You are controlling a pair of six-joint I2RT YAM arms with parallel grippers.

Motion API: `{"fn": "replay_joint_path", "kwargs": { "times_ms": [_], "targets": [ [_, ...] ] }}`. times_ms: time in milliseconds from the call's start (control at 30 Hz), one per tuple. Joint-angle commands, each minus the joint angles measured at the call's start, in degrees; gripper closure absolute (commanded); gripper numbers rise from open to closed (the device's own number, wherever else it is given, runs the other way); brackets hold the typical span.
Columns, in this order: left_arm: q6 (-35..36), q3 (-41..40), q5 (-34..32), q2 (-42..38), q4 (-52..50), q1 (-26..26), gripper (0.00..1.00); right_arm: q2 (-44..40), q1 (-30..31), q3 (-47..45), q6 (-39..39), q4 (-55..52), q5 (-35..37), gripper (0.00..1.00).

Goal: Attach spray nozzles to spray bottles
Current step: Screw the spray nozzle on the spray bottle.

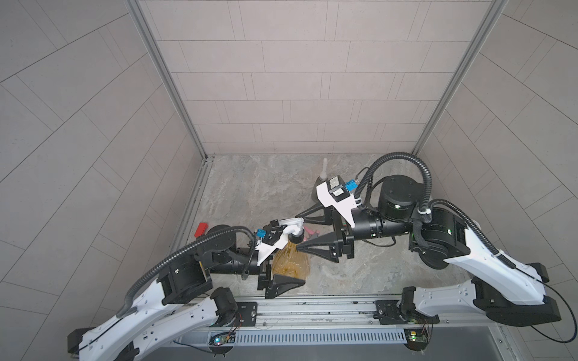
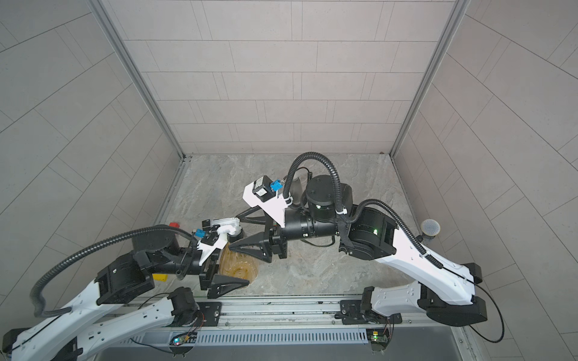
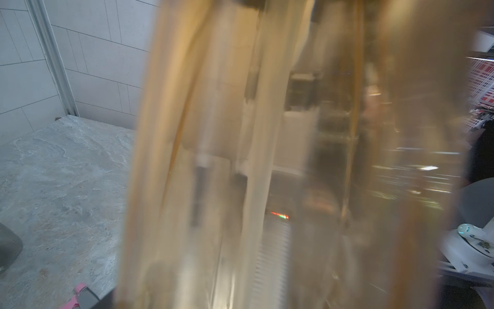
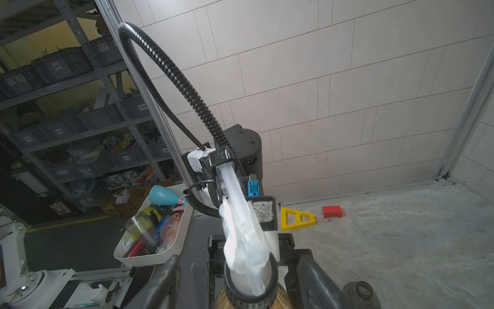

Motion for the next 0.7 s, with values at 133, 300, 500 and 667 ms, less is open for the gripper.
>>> {"fn": "replay_joint_path", "kwargs": {
  "times_ms": [133, 300, 500, 667],
  "targets": [
    [-0.2, 0.5, 0.0, -0.2, 1.7, 0.3, 1.0, 1.2, 0.2, 0.9, 0.8, 1.9, -1.3, 0.56],
    [0.1, 0.7, -2.4, -0.1, 1.2, 0.3, 1.0, 1.1, 0.8, 0.2, 1.7, 2.6, 0.2, 0.75],
    [0.3, 0.9, -10.3, -0.8, 1.4, 0.3, 1.0, 1.1, 4.4, -1.1, 4.5, 2.1, 10.0, 0.84],
    [1.1, 0.7, -22.9, -1.3, 1.7, 0.2, 1.0, 2.3, 11.9, -3.3, 10.9, 2.3, 30.1, 0.84]
  ]
}}
